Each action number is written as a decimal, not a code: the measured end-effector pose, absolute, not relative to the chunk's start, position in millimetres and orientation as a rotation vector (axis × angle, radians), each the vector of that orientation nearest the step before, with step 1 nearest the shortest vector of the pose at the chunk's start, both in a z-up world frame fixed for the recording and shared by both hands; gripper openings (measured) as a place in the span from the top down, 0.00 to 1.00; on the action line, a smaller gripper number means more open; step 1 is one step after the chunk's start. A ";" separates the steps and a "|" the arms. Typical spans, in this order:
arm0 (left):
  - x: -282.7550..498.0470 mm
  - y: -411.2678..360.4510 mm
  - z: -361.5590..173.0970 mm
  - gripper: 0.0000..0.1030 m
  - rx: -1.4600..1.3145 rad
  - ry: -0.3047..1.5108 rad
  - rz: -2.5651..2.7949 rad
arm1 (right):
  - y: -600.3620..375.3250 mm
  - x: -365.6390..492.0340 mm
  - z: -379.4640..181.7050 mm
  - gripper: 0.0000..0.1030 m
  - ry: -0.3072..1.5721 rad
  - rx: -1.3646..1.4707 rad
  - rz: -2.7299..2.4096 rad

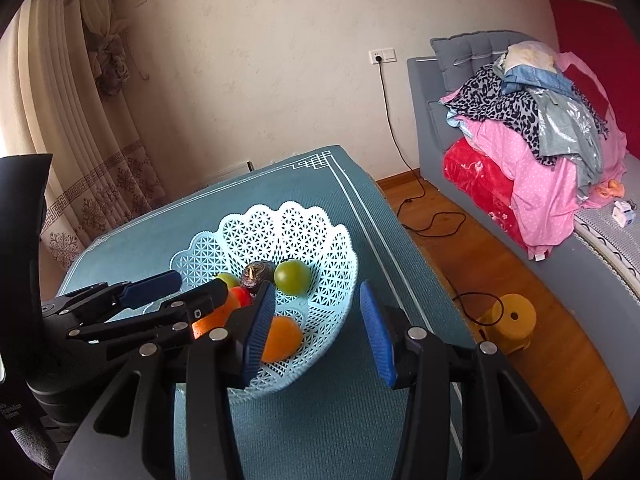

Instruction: Organize fruits

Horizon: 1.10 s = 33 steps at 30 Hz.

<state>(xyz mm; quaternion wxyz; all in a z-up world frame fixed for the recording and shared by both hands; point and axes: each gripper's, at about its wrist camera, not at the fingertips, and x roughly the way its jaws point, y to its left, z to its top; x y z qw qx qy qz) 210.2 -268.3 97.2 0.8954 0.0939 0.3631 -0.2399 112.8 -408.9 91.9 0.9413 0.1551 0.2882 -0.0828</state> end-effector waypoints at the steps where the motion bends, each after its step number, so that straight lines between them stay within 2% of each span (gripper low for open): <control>1: 210.2 -266.4 98.9 0.40 0.192 0.747 -0.490 | -410.8 111.7 92.6 0.46 0.584 0.321 -0.175; 3: 210.4 -262.8 101.8 0.27 0.189 0.742 -0.472 | -413.6 109.8 94.5 0.43 0.575 0.323 -0.184; 6: 206.2 -259.6 106.0 0.14 0.219 0.696 -0.418 | -412.9 107.9 97.6 0.43 0.568 0.324 -0.180; 11: 200.1 -250.1 114.6 0.04 0.242 0.655 -0.350 | -412.5 103.9 102.3 0.30 0.556 0.328 -0.182; 18: 184.4 -238.6 123.7 0.03 0.289 0.603 -0.298 | -409.6 98.2 110.9 0.17 0.534 0.319 -0.170; 24: 169.7 -219.9 127.3 0.03 0.316 0.539 -0.173 | -409.4 94.7 115.6 0.10 0.531 0.324 -0.157; 27: 165.6 -205.9 128.1 0.03 0.318 0.527 -0.115 | -407.4 93.3 117.2 0.10 0.533 0.318 -0.147; 33: 154.8 -179.4 135.9 0.03 0.294 0.509 -0.066 | -390.4 94.8 119.0 0.05 0.562 0.220 -0.125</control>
